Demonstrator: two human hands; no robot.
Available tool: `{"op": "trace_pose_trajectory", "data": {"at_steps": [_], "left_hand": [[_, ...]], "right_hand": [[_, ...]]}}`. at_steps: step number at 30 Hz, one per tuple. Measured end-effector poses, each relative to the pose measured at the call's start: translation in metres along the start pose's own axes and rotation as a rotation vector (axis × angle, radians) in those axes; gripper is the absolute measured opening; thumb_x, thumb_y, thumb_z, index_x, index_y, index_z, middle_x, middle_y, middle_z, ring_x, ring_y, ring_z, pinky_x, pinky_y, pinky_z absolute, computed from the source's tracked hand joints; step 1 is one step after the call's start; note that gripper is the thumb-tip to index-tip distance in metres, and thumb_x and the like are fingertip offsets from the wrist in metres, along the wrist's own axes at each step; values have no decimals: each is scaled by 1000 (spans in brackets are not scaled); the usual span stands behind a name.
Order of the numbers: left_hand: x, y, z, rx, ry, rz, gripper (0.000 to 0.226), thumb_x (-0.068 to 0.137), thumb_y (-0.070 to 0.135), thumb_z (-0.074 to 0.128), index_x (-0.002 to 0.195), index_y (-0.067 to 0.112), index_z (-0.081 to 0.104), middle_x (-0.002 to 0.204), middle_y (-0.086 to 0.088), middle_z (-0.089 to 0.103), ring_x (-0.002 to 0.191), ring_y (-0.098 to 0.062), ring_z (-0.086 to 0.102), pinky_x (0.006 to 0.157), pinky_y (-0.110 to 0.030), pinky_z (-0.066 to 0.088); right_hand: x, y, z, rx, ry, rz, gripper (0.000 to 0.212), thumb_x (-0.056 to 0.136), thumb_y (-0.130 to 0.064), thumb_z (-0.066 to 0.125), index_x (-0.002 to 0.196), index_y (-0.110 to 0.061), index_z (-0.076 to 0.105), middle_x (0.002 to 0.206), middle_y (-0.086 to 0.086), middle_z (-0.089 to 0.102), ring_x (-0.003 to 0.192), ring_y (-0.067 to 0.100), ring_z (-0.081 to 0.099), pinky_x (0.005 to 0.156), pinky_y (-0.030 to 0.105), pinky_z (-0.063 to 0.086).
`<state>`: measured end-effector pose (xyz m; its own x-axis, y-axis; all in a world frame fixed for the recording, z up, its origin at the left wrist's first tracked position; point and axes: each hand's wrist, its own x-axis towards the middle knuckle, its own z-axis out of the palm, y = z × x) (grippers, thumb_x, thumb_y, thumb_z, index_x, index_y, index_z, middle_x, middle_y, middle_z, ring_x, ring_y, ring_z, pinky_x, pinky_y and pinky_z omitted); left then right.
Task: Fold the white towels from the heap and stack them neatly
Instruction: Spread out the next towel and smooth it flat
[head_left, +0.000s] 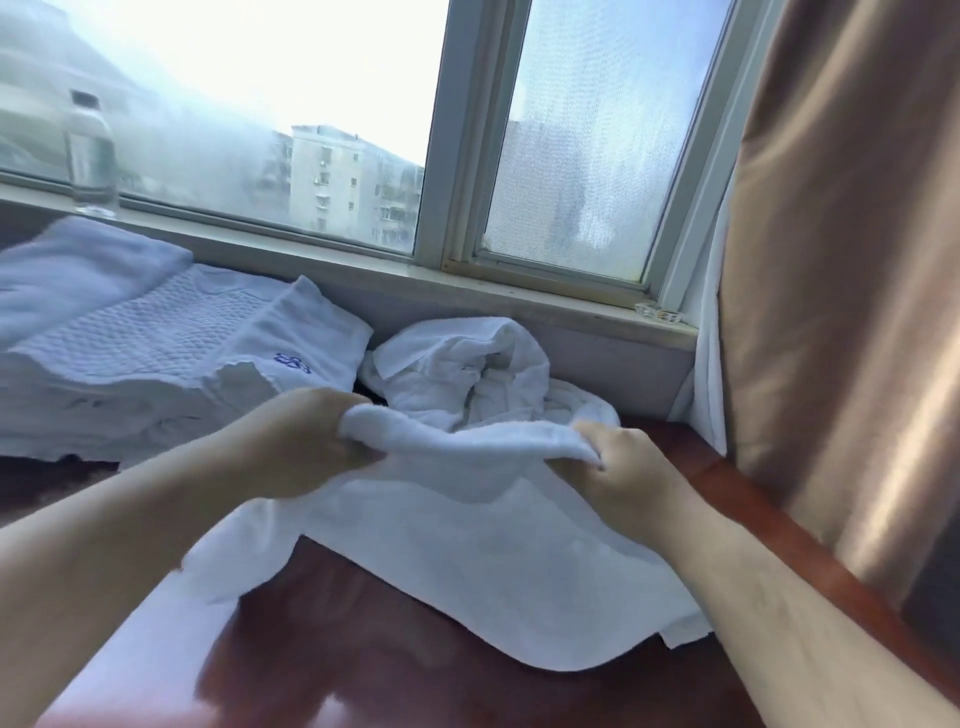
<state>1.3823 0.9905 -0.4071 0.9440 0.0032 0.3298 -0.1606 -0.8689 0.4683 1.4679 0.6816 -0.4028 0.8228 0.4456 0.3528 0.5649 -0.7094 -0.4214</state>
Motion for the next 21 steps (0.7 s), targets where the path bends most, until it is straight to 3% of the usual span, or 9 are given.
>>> {"op": "trace_pose_trajectory", "data": {"at_steps": [3,5,7,9,11,15,17,18,21], "left_hand": [[3,6,-15,-306,167,-56,28,88,5,64,69,24,62,55,14,59,54,-2,52,50,-18,37],[2,12,-22,-352,207,-58,22,90,5,63,72,18,61,53,11,55,59,-9,50,48,-16,35],[-3,18,-30,-221,224,20,17,82,23,78,75,22,62,57,12,57,58,-7,51,49,-14,36],[-8,22,-35,34,215,48,35,65,43,87,84,32,59,66,15,61,61,0,54,49,-16,35],[-9,25,-38,268,252,57,42,68,38,81,96,39,51,75,14,57,66,2,50,48,-21,33],[-13,33,-41,257,372,88,34,76,22,59,98,39,39,75,16,49,68,1,45,49,-24,29],[-13,35,-44,147,446,82,30,81,26,58,102,37,41,77,13,49,69,-12,48,50,-25,30],[-13,35,-48,126,467,80,27,84,29,59,103,37,41,79,10,50,69,-15,49,52,-26,31],[-16,35,-64,110,455,57,19,89,44,55,99,35,43,78,10,55,68,-11,53,55,-31,37]], "right_hand": [[2,-11,-21,-190,156,-109,38,91,-53,59,71,-23,50,69,-6,56,65,13,52,54,33,34],[2,-17,-30,-330,188,-133,20,91,-41,60,84,-22,57,80,-5,60,77,22,58,61,34,42],[3,-21,-41,-434,198,-93,8,89,-32,56,92,-26,57,87,-4,61,83,26,60,69,36,48],[5,-21,-48,-511,228,-47,7,89,-28,51,94,-26,56,86,-2,61,82,29,60,70,37,48],[5,-22,-49,-547,293,-25,12,90,-22,48,96,-25,58,85,0,63,80,32,60,66,35,40],[2,-32,-43,27,333,72,23,94,-19,46,106,-32,61,93,-3,66,83,21,58,58,23,37],[-2,-36,-40,86,343,-1,17,96,-35,48,112,-36,54,104,-3,66,97,23,62,65,25,43],[-6,-37,-40,9,331,-54,29,93,-52,50,119,-39,48,112,-4,64,103,24,62,72,30,45],[-17,-45,-38,-403,180,-123,107,57,-94,53,144,-44,17,122,0,48,98,27,60,78,41,47]]}}
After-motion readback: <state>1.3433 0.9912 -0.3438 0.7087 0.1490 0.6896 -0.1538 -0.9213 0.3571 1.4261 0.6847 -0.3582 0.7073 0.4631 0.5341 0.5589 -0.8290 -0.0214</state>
